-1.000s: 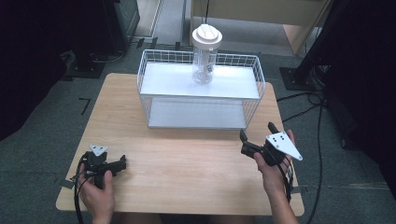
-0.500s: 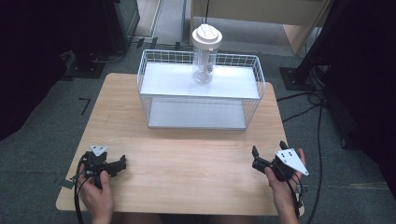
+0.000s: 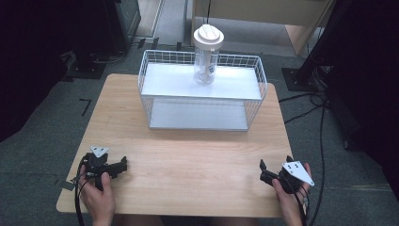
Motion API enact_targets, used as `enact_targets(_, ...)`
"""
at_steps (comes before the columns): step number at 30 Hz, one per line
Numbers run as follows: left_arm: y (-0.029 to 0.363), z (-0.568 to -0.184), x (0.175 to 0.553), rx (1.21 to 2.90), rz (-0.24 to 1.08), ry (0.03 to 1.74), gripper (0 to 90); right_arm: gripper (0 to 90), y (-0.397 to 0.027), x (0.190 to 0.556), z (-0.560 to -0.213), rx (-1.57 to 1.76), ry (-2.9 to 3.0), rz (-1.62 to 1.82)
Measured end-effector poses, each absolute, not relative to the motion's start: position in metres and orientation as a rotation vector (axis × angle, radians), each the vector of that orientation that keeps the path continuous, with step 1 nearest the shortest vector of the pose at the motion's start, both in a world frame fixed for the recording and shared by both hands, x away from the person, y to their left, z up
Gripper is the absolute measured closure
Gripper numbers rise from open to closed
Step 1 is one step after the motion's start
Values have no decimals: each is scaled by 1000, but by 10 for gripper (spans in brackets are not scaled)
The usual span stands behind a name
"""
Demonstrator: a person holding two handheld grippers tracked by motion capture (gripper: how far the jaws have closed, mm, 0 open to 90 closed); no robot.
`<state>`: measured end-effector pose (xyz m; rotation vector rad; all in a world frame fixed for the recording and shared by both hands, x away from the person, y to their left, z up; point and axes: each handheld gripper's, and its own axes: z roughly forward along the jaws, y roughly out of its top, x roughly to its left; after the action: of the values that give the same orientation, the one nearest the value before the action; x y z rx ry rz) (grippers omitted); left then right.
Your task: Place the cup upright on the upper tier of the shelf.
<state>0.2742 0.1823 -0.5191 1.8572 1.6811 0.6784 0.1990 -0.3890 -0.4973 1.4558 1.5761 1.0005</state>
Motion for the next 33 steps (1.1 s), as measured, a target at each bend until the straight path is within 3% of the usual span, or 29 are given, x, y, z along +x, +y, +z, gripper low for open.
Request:
enact_targets(17,182,-519,274,1857,679,1681,0,14,-420,188,-521,1579,1680,861)
enact_targets(33,182,-519,274,1857,678,1681,0,17,-418,198,-526,1629,1889,800)
